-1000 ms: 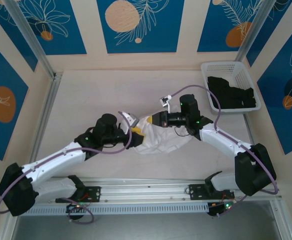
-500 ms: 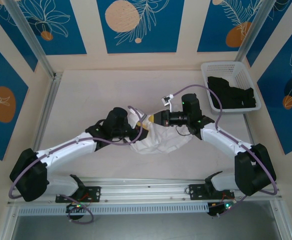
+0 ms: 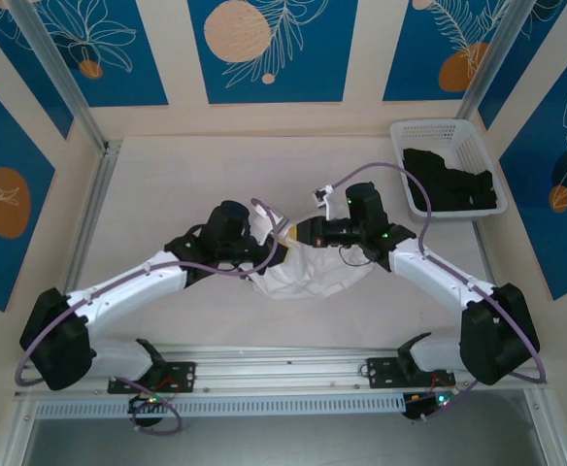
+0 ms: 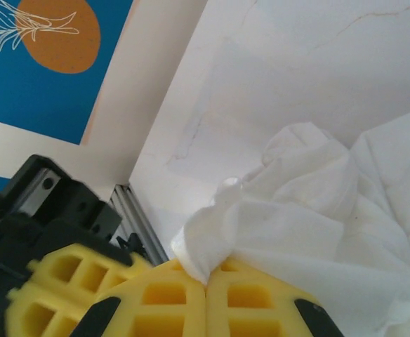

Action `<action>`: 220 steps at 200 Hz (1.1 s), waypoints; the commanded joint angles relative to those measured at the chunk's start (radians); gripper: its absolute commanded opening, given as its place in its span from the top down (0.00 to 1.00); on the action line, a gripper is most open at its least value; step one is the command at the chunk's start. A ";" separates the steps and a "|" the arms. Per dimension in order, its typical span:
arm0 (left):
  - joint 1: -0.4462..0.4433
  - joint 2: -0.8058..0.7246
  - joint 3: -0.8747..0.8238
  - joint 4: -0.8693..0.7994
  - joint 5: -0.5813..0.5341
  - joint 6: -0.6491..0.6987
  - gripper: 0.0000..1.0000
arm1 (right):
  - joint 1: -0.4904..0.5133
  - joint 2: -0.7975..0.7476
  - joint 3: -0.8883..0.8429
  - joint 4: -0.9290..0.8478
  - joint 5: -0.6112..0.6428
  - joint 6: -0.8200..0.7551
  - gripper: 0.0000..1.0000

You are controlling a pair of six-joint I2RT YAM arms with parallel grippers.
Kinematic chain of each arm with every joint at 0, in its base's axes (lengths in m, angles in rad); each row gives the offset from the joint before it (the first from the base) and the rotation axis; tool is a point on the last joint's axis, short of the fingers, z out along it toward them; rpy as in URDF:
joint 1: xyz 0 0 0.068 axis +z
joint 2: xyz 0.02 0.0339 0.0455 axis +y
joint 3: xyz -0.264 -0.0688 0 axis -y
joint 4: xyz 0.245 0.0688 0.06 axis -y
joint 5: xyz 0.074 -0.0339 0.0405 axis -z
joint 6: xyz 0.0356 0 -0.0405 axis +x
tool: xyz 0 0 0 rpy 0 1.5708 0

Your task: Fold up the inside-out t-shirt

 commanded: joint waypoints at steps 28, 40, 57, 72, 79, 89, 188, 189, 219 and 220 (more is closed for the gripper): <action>-0.007 -0.075 0.032 -0.031 0.214 -0.157 1.00 | 0.022 -0.004 0.098 -0.098 0.051 -0.101 1.00; -0.009 -0.091 0.013 0.017 0.259 -0.209 1.00 | 0.018 0.001 0.113 -0.118 0.043 -0.113 1.00; -0.016 -0.115 -0.023 0.096 0.295 -0.264 1.00 | 0.010 0.002 0.125 -0.140 0.028 -0.127 1.00; -0.040 -0.119 -0.029 0.073 0.260 -0.235 1.00 | 0.000 0.003 0.122 -0.136 -0.007 -0.125 1.00; -0.056 -0.112 -0.025 0.045 0.226 -0.207 1.00 | -0.007 0.004 0.121 -0.134 -0.029 -0.120 1.00; -0.079 -0.097 -0.016 0.008 0.182 -0.175 1.00 | -0.014 0.007 0.117 -0.123 -0.065 -0.114 1.00; -0.189 0.071 0.011 -0.055 0.173 -0.078 0.69 | -0.084 -0.043 -0.009 0.018 -0.208 -0.044 1.00; -0.189 0.068 0.011 -0.058 0.171 -0.076 0.68 | -0.085 -0.042 -0.009 0.018 -0.208 -0.045 1.00; -0.171 -0.019 0.002 -0.128 0.002 -0.047 0.63 | -0.086 -0.055 -0.026 0.011 -0.198 -0.062 1.00; -0.169 -0.021 0.001 -0.128 -0.007 -0.048 0.63 | -0.087 -0.055 -0.027 0.011 -0.196 -0.062 1.00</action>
